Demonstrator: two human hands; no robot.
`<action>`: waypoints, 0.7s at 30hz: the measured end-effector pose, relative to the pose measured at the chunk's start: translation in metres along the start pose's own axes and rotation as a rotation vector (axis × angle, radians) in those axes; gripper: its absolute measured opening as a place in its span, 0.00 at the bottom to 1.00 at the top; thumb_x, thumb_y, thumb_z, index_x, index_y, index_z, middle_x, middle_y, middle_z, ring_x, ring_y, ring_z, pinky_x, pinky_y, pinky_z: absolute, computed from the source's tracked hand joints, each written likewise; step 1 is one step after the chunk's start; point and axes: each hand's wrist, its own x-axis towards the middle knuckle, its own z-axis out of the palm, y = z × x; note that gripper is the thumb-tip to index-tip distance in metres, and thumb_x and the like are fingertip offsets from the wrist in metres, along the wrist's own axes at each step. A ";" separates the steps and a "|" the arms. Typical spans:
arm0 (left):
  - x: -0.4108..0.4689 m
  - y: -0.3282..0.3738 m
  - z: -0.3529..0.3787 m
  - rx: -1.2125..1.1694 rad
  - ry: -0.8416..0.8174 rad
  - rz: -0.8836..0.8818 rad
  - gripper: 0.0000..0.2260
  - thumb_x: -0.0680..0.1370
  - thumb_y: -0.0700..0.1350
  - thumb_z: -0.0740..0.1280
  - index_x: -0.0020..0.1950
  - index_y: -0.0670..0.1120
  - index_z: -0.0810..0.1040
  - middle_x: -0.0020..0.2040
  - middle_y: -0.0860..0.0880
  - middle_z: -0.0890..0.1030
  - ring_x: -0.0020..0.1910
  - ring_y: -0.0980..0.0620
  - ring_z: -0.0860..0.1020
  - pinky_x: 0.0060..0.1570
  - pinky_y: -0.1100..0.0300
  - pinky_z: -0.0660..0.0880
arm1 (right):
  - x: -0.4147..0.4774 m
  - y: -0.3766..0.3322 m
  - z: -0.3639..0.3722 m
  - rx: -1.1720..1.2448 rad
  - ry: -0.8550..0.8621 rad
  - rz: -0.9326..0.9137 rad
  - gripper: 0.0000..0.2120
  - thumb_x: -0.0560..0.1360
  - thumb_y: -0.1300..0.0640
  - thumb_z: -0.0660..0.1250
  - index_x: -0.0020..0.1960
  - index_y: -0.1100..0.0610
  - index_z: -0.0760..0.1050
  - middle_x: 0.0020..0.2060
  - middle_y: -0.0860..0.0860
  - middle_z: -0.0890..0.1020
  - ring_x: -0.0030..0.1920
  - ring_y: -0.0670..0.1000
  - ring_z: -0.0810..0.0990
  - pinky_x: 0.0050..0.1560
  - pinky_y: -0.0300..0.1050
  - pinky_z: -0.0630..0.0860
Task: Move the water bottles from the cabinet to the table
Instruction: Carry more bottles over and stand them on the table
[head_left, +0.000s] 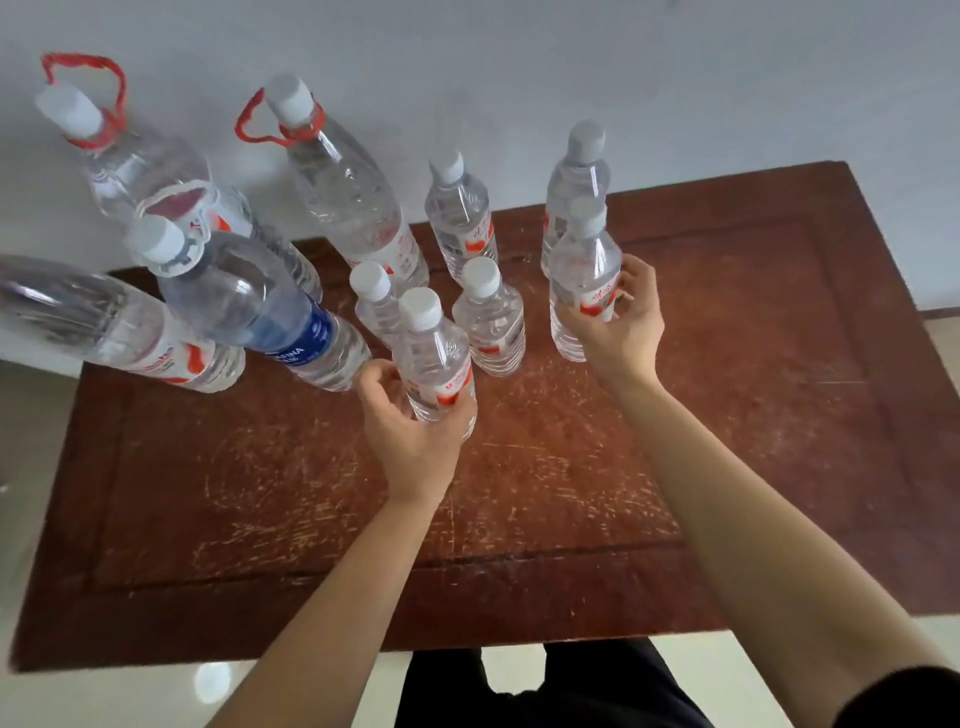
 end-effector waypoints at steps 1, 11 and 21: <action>-0.001 -0.002 0.003 0.002 0.004 0.005 0.32 0.64 0.46 0.81 0.62 0.49 0.68 0.57 0.54 0.77 0.55 0.54 0.81 0.54 0.63 0.77 | -0.003 0.005 -0.003 -0.009 -0.010 -0.005 0.34 0.63 0.47 0.83 0.64 0.46 0.71 0.58 0.45 0.80 0.55 0.39 0.79 0.56 0.38 0.77; -0.011 -0.018 -0.020 0.028 -0.159 -0.035 0.34 0.63 0.53 0.81 0.63 0.64 0.67 0.62 0.47 0.79 0.58 0.49 0.82 0.58 0.45 0.80 | -0.019 0.007 -0.010 -0.082 -0.013 0.041 0.39 0.65 0.48 0.82 0.71 0.48 0.68 0.63 0.50 0.78 0.60 0.49 0.78 0.63 0.51 0.76; 0.014 0.007 -0.081 0.270 -0.390 0.265 0.33 0.70 0.60 0.76 0.68 0.54 0.65 0.64 0.56 0.72 0.61 0.56 0.74 0.56 0.53 0.78 | -0.076 -0.032 -0.022 -0.291 0.115 0.049 0.43 0.70 0.40 0.77 0.77 0.39 0.57 0.74 0.53 0.65 0.65 0.55 0.76 0.54 0.47 0.73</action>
